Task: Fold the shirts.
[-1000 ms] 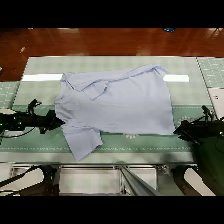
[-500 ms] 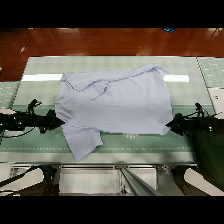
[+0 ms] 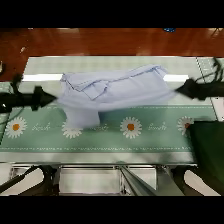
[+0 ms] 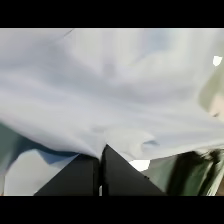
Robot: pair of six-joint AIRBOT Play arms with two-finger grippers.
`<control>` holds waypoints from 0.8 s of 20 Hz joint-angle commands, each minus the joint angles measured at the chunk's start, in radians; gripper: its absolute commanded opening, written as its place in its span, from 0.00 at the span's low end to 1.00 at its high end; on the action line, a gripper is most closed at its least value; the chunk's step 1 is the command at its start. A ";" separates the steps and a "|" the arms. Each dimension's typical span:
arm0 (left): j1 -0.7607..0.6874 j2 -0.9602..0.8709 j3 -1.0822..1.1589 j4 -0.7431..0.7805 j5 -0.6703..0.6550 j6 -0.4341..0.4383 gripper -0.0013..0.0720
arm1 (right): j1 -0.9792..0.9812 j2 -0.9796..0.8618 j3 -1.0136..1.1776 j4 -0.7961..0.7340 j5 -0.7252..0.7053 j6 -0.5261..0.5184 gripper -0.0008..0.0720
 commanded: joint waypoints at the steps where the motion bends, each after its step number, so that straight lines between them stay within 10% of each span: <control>1: 0.000 0.101 0.285 -0.231 -0.022 0.020 0.04 | 0.008 0.033 0.393 -0.037 0.050 0.048 0.04; 8: 0.002 0.243 0.941 -0.020 0.091 -0.108 0.04 | 0.008 0.066 1.030 -0.122 0.124 0.092 0.04; 16: 0.001 0.518 1.052 0.623 -0.049 -0.256 0.04 | 0.008 0.367 0.999 -0.435 0.245 0.161 0.04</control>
